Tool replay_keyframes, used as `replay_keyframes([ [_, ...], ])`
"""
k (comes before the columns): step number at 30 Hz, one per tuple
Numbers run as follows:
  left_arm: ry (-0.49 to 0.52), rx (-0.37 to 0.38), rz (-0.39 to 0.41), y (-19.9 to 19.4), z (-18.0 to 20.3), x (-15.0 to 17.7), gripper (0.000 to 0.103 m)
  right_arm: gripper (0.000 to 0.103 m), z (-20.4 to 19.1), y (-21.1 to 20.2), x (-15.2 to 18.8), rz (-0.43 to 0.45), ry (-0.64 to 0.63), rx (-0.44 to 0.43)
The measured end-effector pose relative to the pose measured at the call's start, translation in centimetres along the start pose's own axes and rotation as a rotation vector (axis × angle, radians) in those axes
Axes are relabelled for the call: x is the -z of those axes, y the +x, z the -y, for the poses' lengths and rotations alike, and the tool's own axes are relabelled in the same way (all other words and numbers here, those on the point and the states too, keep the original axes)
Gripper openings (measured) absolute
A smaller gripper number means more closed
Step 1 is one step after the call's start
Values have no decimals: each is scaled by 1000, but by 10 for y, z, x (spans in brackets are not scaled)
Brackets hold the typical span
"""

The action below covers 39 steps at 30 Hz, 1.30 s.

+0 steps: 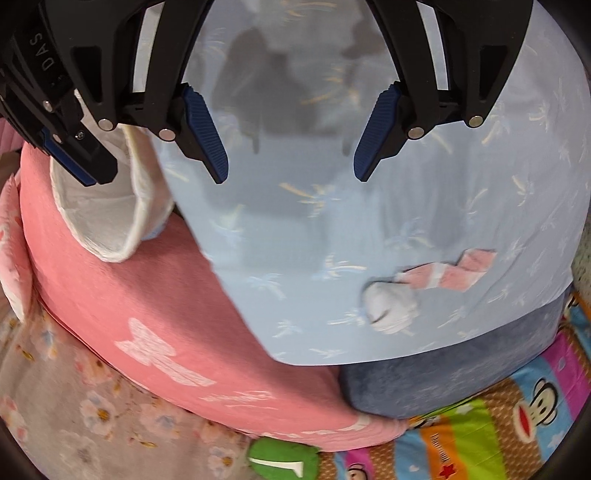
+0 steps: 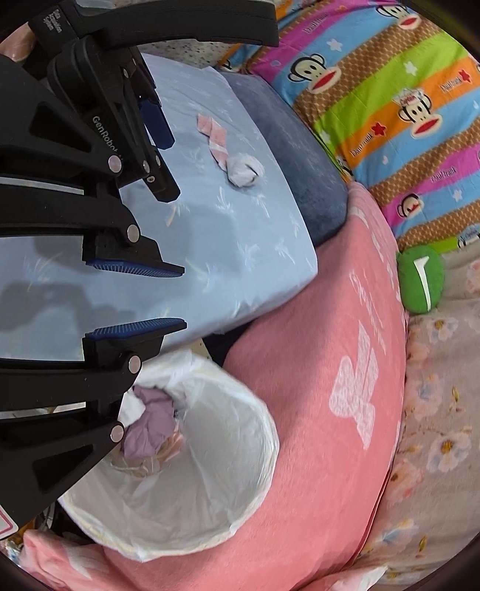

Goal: Organize soft objects
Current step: 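Move both open tools back toward the white sock and pink strip, then grasp the pink-white strip with the left tool while the right tool grasps the white sock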

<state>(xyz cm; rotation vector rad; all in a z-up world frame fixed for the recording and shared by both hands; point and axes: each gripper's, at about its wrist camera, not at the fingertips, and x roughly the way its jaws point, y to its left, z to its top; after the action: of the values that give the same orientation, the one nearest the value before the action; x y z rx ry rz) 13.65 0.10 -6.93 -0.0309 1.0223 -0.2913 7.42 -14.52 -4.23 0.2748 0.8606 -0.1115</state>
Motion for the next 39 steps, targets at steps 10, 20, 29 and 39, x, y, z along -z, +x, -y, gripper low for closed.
replay_keyframes([
  [10,-123,-95,5,9,-92,-19,88,33,-80,47,-17,-31,-96,-64],
  [20,-222,-121,-4,32,-157,-47,89,37,-138,112,-45,-68,-150,-89],
  [29,-264,-105,-22,62,-185,-70,86,45,-170,162,-66,-87,-171,-105],
  [39,-236,-82,-37,79,-187,-75,54,44,-180,198,-64,-135,-166,-119],
])
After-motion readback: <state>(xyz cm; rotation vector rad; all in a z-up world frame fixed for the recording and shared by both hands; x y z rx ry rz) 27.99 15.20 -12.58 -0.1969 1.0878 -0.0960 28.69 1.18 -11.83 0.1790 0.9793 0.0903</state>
